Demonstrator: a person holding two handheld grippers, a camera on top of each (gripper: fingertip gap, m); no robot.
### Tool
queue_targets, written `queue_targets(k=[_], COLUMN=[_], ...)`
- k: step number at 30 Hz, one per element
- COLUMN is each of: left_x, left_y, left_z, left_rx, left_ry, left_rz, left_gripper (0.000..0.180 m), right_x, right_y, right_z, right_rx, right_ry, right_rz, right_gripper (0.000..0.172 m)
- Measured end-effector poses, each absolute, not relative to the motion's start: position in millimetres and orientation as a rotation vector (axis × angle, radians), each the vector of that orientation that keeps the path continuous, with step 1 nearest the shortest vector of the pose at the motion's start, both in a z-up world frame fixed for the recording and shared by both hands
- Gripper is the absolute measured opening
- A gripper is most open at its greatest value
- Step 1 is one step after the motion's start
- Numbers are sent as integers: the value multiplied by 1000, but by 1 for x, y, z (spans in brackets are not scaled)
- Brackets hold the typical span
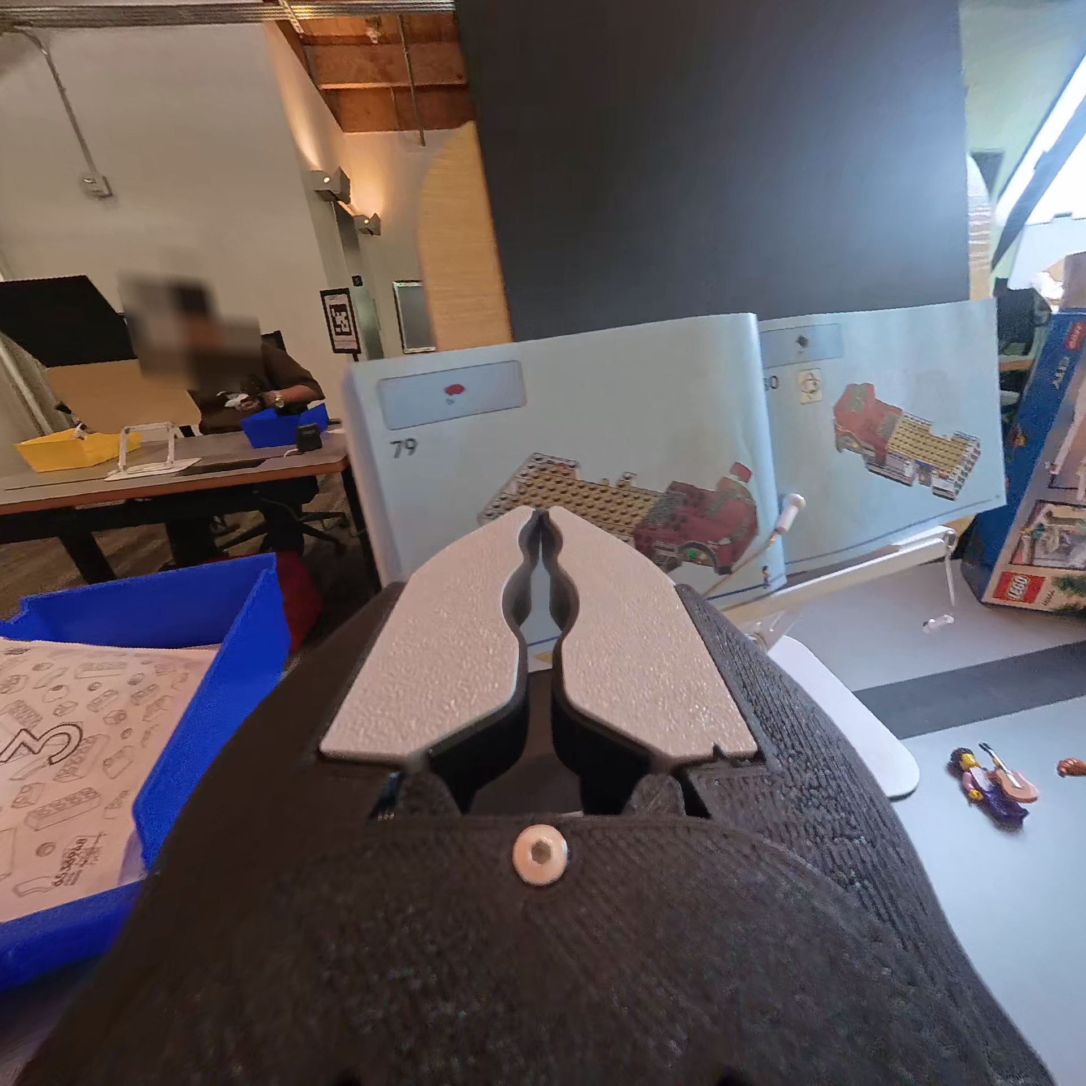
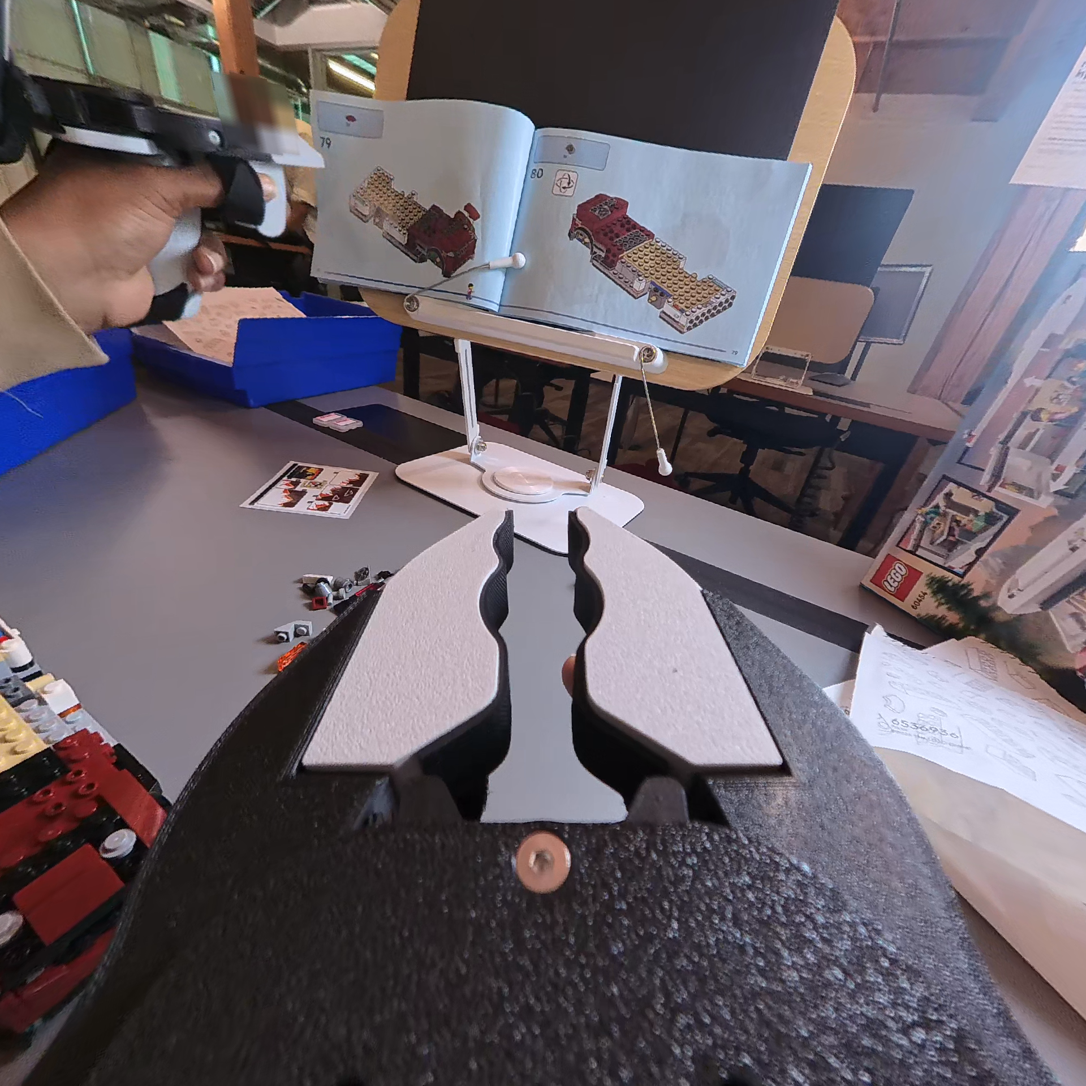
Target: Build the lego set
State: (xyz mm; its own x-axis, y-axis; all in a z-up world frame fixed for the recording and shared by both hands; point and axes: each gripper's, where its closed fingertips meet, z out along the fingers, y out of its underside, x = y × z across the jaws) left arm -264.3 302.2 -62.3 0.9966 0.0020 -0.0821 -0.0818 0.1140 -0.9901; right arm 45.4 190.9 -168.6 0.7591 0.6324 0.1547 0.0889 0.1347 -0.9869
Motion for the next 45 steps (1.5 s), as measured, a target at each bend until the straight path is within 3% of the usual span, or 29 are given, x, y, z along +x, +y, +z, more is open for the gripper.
queue_targets(k=[12,33,45], left_x=[-181,-170,-199], left_y=[330,334,219], left_z=[-77,-80,-31], left_rx=[-1506,-1521,-1345], left_ry=[169,199,290], left_rz=[18,16,-28], left_gripper=[0,0,5], right_x=[50,49,53], right_y=[192,191,188], right_z=[-165,-162,-154], right_rx=[-1389,-1378,-1355], right_ry=[-639,-649,-625], right_rz=[428,429,428], right_gripper=[18,18,18])
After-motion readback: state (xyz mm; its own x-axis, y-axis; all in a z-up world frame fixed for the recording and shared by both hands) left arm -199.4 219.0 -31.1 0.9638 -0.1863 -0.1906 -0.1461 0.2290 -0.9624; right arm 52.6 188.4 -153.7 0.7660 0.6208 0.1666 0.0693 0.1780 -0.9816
